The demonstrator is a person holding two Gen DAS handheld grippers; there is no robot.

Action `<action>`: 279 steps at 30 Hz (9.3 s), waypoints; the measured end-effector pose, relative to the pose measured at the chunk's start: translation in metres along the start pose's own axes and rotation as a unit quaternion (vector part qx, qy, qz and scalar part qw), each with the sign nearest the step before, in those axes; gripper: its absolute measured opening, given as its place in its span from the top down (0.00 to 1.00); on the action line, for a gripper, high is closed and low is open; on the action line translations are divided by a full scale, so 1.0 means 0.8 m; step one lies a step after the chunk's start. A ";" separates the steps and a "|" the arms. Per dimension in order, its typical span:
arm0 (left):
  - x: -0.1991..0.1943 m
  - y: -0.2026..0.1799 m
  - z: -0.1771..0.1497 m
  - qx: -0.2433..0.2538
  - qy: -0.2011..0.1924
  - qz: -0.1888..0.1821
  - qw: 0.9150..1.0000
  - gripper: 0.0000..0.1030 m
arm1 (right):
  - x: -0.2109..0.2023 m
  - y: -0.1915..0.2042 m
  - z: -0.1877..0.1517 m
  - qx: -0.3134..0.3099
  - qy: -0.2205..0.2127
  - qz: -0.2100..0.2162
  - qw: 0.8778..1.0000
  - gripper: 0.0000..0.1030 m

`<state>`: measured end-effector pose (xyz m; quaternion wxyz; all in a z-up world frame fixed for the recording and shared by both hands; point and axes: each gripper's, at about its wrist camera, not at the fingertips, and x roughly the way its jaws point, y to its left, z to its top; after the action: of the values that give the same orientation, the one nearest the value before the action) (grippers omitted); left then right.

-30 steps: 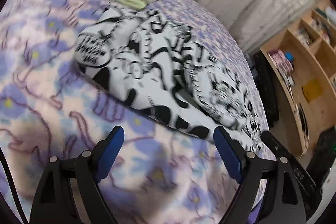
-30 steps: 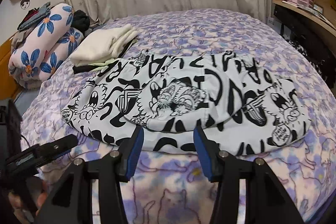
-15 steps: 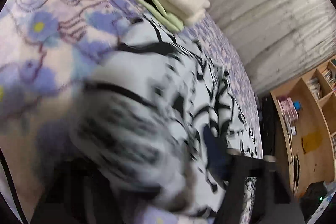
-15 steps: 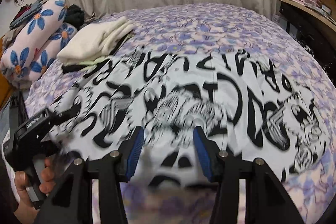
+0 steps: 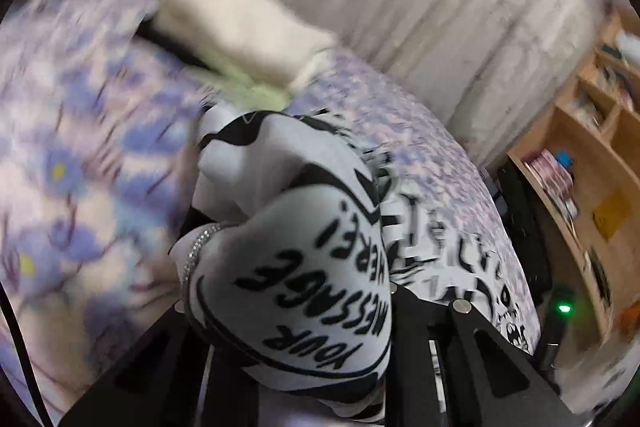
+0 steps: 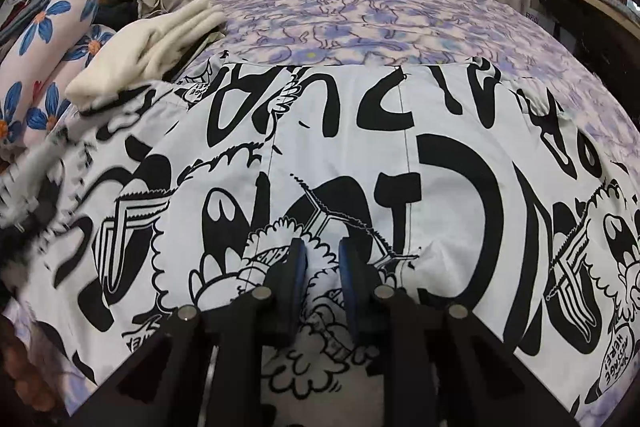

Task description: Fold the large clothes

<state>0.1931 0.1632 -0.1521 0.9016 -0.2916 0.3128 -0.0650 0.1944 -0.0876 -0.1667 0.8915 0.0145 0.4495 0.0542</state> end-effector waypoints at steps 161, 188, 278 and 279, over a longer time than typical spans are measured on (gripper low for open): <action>0.049 -0.352 -0.041 0.246 0.161 0.045 0.955 0.31 | -0.217 -0.287 0.030 0.126 -0.029 0.014 0.991 0.60; -0.014 -0.319 -0.065 0.195 0.228 0.000 0.954 0.13 | -0.249 -0.287 -0.029 0.104 0.015 0.037 0.994 0.18; -0.059 -0.093 0.274 0.305 0.097 0.127 0.939 0.58 | -0.087 0.140 0.201 0.018 -0.009 0.279 0.960 0.72; -0.057 -0.082 0.293 0.303 0.098 0.127 0.939 0.58 | -0.070 0.156 0.227 0.021 -0.014 0.283 0.959 0.72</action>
<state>0.3025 0.2367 0.0574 0.9128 0.0455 0.3997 -0.0701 0.2970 0.0342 -0.0045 0.8453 0.1608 0.4155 0.2950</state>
